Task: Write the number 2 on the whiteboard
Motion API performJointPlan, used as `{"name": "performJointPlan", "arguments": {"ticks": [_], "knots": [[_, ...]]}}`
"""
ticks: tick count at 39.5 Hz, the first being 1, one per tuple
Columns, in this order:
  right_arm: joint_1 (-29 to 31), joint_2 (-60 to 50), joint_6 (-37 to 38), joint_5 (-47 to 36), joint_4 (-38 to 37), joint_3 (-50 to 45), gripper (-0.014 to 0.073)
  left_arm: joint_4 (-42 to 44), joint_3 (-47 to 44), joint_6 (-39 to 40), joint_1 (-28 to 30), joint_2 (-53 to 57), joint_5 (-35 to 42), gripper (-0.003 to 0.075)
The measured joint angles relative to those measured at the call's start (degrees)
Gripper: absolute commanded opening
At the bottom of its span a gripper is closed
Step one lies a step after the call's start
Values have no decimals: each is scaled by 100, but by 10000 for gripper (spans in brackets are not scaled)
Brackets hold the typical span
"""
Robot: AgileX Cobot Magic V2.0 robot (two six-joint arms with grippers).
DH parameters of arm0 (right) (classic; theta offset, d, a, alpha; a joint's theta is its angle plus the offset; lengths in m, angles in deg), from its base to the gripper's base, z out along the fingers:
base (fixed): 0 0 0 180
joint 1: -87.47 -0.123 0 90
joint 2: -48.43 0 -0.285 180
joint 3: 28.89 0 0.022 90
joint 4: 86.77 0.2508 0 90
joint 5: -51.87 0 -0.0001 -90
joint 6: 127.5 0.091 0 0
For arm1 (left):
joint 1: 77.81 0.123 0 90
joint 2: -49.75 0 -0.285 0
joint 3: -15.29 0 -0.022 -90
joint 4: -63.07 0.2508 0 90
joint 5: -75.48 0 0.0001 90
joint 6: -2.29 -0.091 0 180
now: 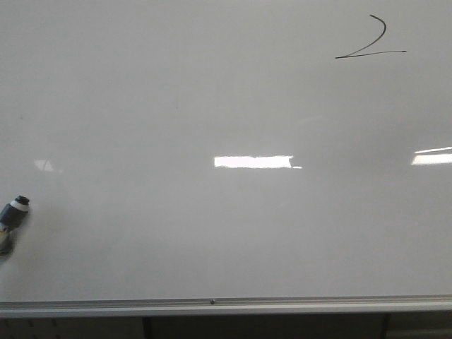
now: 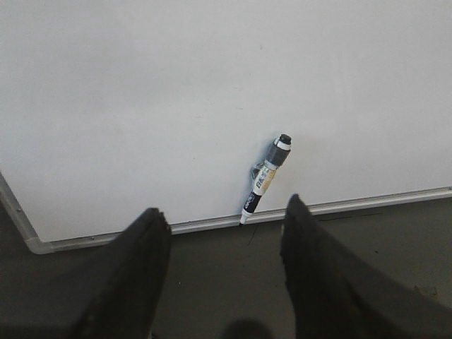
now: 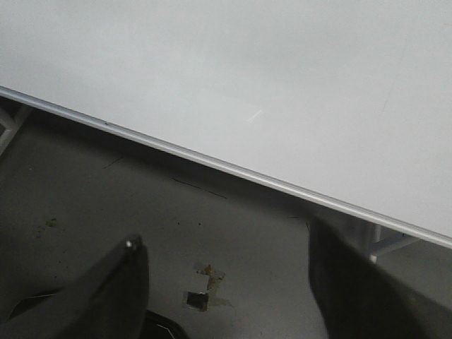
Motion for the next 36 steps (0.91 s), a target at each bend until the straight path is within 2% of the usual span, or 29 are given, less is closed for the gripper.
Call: {"name": "performJointPlan", "arguments": {"ticks": [4, 10, 17, 36], "knots": [[0, 0, 48, 0, 0, 0, 384, 11, 0, 3, 0, 0, 0, 225], [0, 0, 63, 0, 0, 0, 145, 11, 0, 12, 0, 0, 0, 111], [0, 0, 80, 0, 0, 0, -71, 20, 0, 12, 0, 0, 0, -20], [0, 0, 89, -53, 0, 0, -69, 20, 0, 12, 0, 0, -12, -20]]}}
